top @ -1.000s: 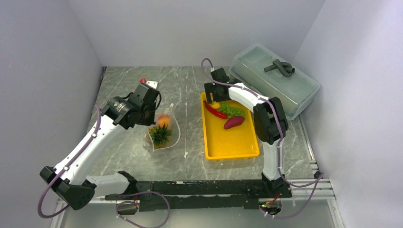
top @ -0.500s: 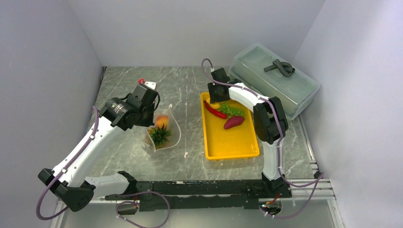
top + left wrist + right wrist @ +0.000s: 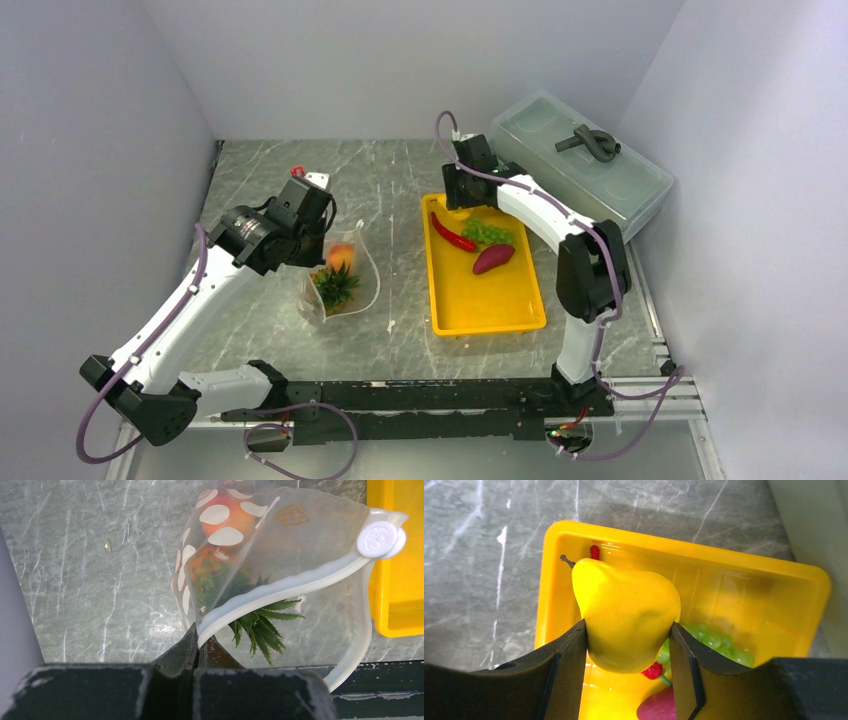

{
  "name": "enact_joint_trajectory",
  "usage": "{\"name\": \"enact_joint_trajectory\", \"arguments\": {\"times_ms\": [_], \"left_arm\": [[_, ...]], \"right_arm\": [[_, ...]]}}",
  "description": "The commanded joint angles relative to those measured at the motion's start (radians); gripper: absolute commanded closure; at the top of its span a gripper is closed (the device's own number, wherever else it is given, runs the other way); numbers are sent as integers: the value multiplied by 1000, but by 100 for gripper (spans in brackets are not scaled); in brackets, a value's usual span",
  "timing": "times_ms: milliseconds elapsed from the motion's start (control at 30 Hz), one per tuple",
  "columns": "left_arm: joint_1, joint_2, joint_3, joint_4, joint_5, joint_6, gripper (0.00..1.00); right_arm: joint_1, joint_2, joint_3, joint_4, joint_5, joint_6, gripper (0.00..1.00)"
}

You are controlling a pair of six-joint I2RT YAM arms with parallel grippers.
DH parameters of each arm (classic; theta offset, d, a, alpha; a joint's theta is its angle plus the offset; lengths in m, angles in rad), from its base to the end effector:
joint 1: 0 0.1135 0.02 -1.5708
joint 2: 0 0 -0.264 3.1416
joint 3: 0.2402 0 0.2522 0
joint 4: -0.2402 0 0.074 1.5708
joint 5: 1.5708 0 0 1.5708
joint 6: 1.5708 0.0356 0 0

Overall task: Place the food in the zip-top bag and seal the zipper
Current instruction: Pick up the fake fruit from the bin, then place the fake fruit in the zipper food storage bag.

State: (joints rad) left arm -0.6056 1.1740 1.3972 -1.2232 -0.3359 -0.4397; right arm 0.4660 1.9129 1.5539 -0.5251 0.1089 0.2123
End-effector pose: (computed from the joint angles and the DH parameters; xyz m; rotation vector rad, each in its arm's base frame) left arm 0.1725 -0.1052 0.3792 0.0827 2.4875 0.0011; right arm 0.3844 0.1890 0.2477 -0.2630 2.4407 0.1658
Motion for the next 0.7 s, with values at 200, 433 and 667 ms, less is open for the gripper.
{"name": "enact_joint_trajectory", "arguments": {"times_ms": [200,433,667], "left_arm": [[3,13,22,28,23,-21,100],[3,35,35,29,23,-21,100],[3,50,47,31,15,-21,100]], "right_arm": [[7,-276,-144,26,0,2,70],[57,-465,-193,21,-46,21,71],[157,-590,-194,23,-95,42,71]]}}
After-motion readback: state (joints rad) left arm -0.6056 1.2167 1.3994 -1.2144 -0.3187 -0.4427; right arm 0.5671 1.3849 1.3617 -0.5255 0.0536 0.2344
